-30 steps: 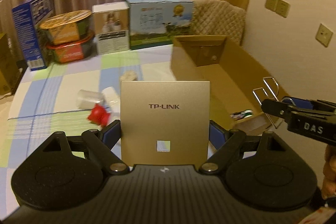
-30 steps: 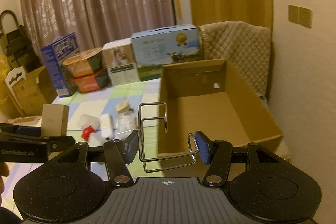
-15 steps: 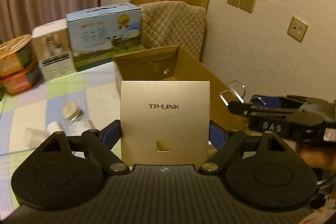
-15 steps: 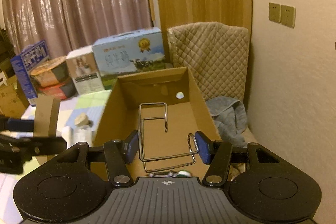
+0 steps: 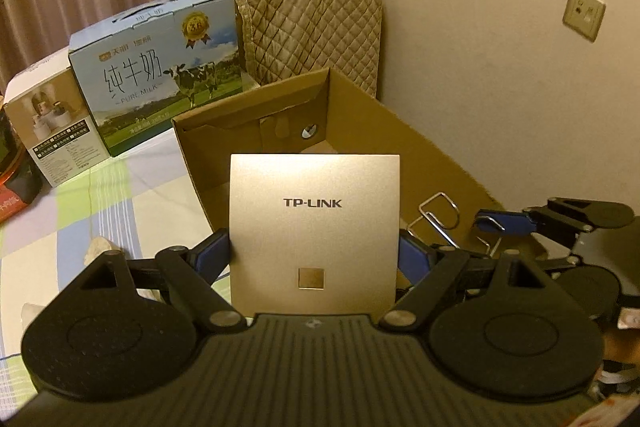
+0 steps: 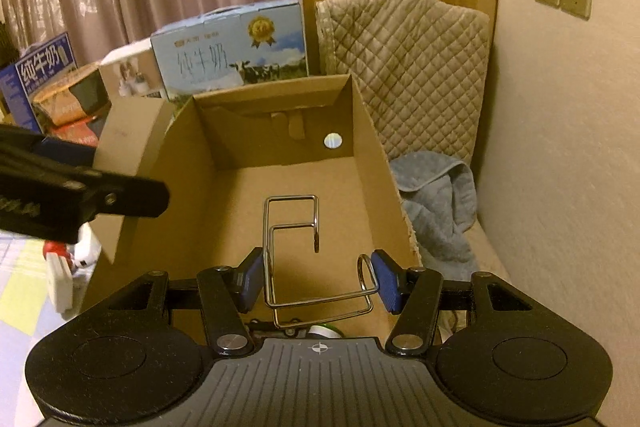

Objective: Organize rigid objects
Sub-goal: 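Carry the panel into the box and open the left gripper while the right carries the stand, then lower the wire stand into the box and open the right gripper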

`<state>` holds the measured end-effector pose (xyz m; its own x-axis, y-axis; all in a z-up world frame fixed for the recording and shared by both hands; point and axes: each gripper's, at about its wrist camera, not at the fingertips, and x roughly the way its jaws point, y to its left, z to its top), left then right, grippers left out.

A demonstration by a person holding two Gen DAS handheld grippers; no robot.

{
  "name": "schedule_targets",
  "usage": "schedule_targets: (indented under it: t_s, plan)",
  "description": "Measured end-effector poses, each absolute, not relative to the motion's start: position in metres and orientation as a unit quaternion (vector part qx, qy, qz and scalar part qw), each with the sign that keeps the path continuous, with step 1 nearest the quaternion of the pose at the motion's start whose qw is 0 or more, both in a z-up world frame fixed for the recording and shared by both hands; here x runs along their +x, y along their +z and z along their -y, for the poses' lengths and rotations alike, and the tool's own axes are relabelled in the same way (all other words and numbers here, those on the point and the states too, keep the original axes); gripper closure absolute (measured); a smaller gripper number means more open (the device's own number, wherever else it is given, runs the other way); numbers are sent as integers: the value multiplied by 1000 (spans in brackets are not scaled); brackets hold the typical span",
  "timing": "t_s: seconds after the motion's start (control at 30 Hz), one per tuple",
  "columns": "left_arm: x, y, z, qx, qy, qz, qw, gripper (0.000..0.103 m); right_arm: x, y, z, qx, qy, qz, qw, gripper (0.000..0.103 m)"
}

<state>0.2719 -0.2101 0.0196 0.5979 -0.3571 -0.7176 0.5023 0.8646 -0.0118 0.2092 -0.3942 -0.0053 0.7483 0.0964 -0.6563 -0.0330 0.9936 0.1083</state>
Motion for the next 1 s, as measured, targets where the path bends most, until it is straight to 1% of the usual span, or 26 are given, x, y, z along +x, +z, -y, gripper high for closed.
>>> schedule_targets:
  t_s: [0.53,1.0]
  plan:
    - [292,-3,223,121,-245,-388,880,19,221,-18,394,44,35,-364,930,49]
    - [278,21,205,120,-238,-363,893,19,217,-13,395,60,34,-364,929,49]
